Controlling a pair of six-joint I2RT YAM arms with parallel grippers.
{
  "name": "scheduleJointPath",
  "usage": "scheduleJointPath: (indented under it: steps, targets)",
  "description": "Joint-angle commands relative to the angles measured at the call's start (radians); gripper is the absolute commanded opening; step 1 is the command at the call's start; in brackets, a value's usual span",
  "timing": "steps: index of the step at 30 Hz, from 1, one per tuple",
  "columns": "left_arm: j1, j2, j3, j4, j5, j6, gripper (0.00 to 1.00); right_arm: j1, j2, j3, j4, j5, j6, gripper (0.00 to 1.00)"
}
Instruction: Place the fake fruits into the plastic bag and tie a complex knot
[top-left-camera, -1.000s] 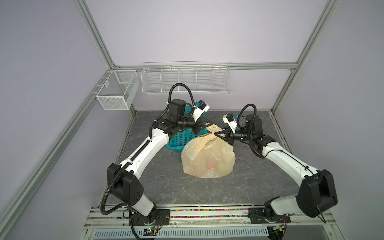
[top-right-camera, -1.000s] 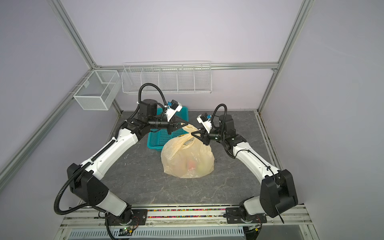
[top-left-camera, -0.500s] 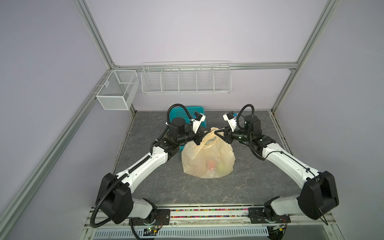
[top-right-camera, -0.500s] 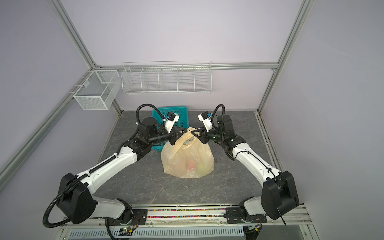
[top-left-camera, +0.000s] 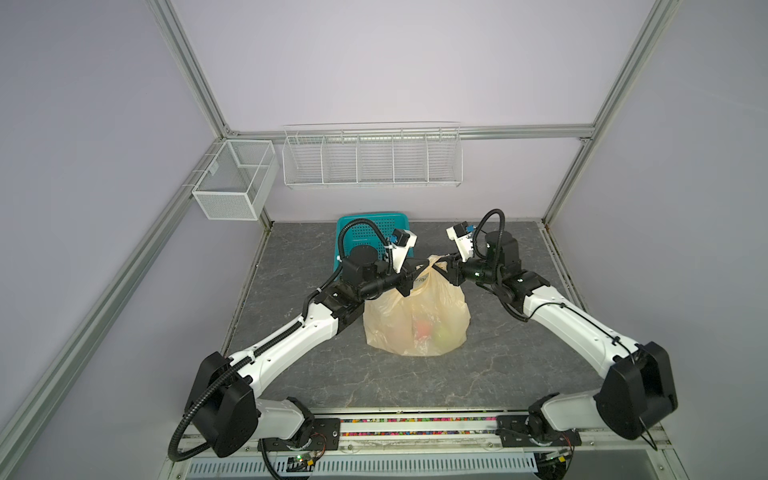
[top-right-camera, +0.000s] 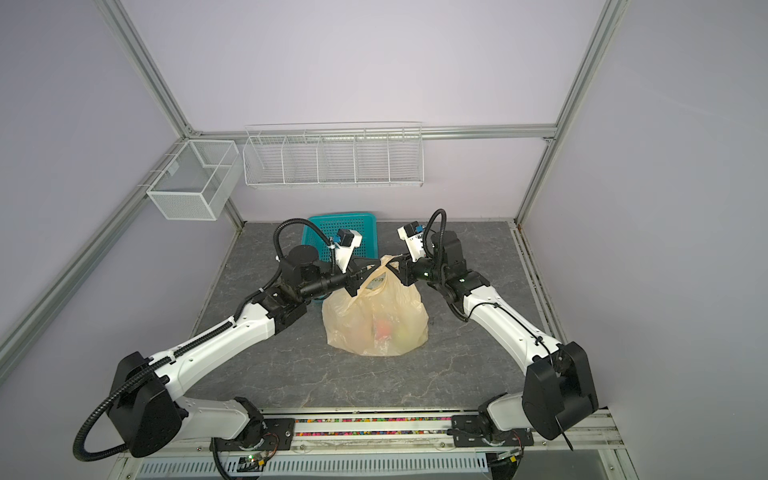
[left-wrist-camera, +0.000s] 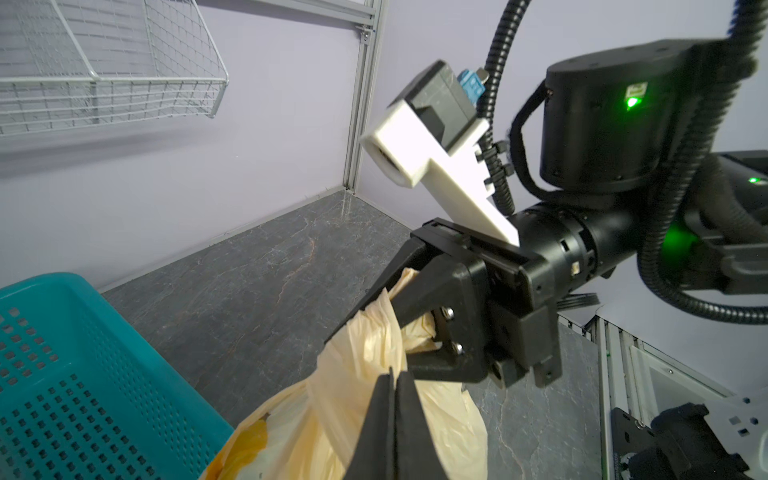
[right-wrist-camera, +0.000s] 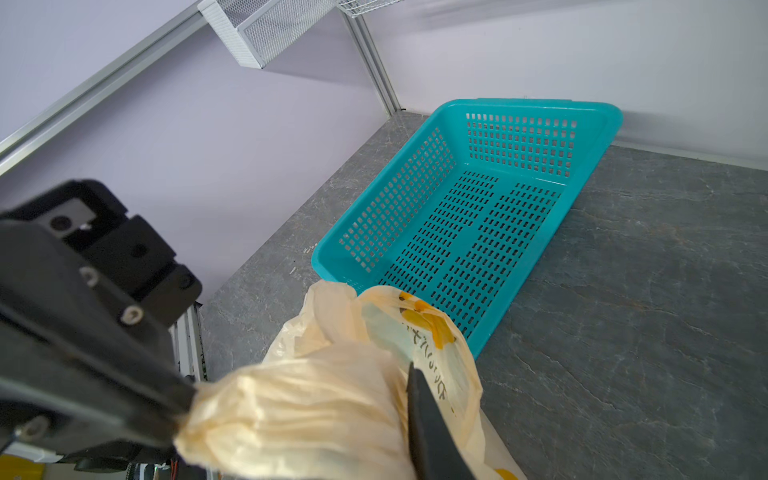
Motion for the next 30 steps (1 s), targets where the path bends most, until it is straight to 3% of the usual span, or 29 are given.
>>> scheduleJointPath:
  steps: [1,7,12,22,27,30]
  targets:
    - [-0.024,-0.006,-0.038,0.021,-0.026,-0.020,0.00,0.004,0.004,0.008,0.042,0.015,0.067,0.20]
    - [-0.033,0.009,-0.082,0.029,-0.082,0.001,0.00,-0.001,0.004,0.007,0.076,-0.015,0.080,0.20]
    - [-0.032,0.012,-0.079,-0.010,-0.132,0.077,0.00,-0.010,-0.002,0.007,0.058,-0.072,0.015,0.20]
    - [-0.031,0.053,-0.084,-0.022,-0.085,0.148,0.00,-0.022,0.003,-0.004,0.065,-0.103,-0.037,0.24]
    - [-0.032,0.053,-0.086,-0.022,-0.091,0.161,0.00,-0.032,-0.002,0.005,-0.009,-0.118,-0.146,0.34]
    - [-0.032,0.052,-0.087,-0.016,-0.084,0.162,0.00,-0.049,-0.004,0.005,-0.033,-0.145,-0.184,0.46]
